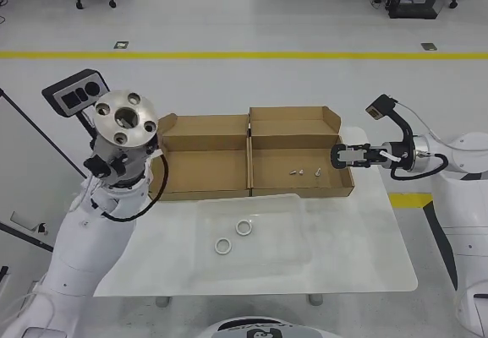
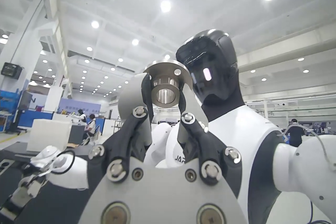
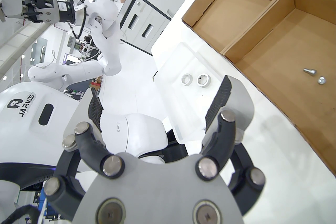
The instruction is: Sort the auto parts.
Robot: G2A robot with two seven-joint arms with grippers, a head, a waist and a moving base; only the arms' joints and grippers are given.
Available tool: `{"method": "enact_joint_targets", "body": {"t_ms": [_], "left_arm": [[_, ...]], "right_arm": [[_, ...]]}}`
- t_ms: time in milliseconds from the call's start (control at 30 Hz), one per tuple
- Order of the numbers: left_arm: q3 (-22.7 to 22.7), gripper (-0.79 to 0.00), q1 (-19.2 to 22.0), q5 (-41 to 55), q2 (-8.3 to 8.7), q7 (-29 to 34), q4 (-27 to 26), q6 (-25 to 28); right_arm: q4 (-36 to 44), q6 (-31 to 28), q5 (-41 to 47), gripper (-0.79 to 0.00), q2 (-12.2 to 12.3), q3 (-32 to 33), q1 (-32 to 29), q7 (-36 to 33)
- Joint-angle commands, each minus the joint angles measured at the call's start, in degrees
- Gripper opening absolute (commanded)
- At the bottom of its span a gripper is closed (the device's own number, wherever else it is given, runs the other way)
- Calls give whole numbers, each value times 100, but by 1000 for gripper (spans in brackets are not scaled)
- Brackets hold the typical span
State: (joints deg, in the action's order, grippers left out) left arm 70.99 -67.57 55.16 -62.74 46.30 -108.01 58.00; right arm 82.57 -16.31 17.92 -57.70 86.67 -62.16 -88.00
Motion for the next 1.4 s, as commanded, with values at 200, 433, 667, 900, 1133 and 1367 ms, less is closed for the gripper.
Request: {"method": "enact_joint_targets", "body": {"t_ms": [200, 433, 667, 900, 1133, 1367], "left_arm": [[20, -785, -27, -118, -66, 1, -33, 0], [20, -785, -27, -118, -66, 1, -33, 0], [20, -785, -27, -118, -66, 1, -33, 0], [83, -785, -129, -531, -81, -166, -75, -335], [181, -785, -355, -1125, -108, -457, 72, -658], [239, -785, -207, -2060, -136, -727, 313, -1213]], "right_arm": [[0, 0, 0, 0, 0, 0, 0, 0], [0, 0, 0, 0, 0, 0, 0, 0], [0, 0, 0, 0, 0, 0, 0, 0], [0, 0, 0, 0, 0, 0, 0, 0], [0, 0, 0, 0, 0, 0, 0, 0], [0, 0, 0, 0, 0, 0, 0, 0]]}}
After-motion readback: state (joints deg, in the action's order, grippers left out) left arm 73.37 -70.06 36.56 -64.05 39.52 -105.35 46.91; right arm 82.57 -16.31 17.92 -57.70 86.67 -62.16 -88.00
